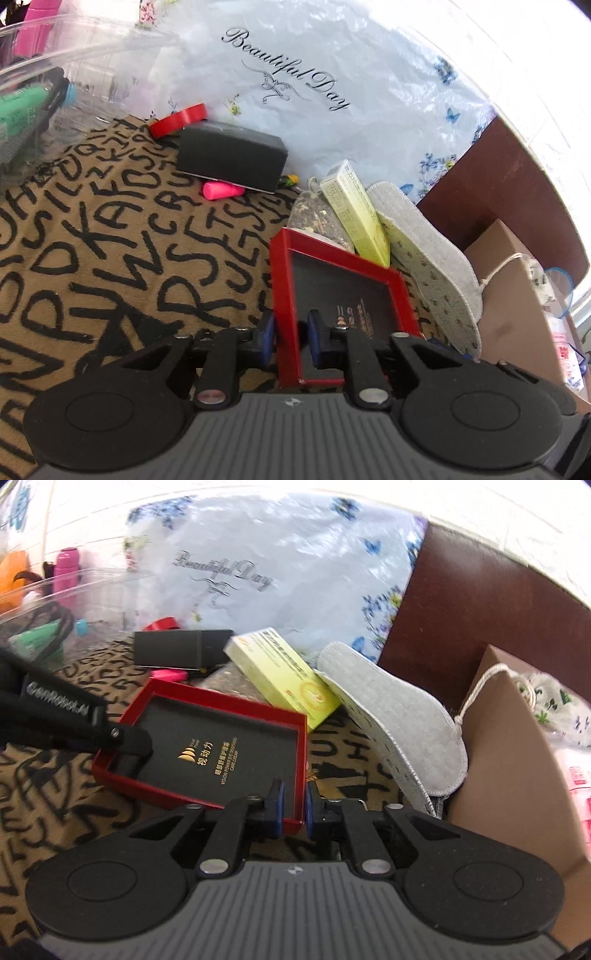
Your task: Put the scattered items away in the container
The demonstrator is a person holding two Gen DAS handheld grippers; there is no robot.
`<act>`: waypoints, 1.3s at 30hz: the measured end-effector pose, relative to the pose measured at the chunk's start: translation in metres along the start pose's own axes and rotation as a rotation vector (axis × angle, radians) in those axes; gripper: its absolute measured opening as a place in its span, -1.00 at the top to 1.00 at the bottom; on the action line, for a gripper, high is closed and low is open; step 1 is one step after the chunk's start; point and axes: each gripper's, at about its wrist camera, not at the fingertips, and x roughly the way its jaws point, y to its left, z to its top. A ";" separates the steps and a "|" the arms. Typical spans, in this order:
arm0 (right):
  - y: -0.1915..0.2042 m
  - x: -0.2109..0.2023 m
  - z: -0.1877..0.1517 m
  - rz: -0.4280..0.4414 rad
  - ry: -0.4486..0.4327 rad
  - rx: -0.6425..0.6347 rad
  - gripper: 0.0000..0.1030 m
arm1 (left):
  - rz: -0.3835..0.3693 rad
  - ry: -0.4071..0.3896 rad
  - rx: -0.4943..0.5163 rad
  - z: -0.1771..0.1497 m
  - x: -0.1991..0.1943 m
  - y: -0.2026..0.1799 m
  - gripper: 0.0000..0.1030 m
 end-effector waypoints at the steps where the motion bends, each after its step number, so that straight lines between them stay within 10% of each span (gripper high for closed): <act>1: 0.003 -0.006 0.000 0.033 -0.015 -0.005 1.00 | -0.026 0.018 -0.011 -0.001 -0.002 -0.001 0.76; 8: 0.032 -0.033 0.004 0.073 -0.074 -0.065 1.00 | -0.013 0.019 0.087 -0.016 -0.015 -0.024 0.75; 14: -0.011 -0.040 -0.007 -0.016 -0.052 0.124 0.37 | 0.018 0.038 0.069 -0.018 -0.006 -0.019 0.41; 23: -0.024 -0.023 -0.027 0.005 0.022 0.168 0.49 | 0.034 0.082 0.100 -0.028 0.005 -0.017 0.30; 30: -0.018 -0.022 -0.022 0.020 0.034 0.105 0.78 | 0.082 0.086 0.195 -0.032 0.003 -0.024 0.62; 39: -0.022 -0.013 -0.032 0.084 0.096 0.191 0.79 | 0.072 0.085 0.219 -0.036 0.001 -0.025 0.36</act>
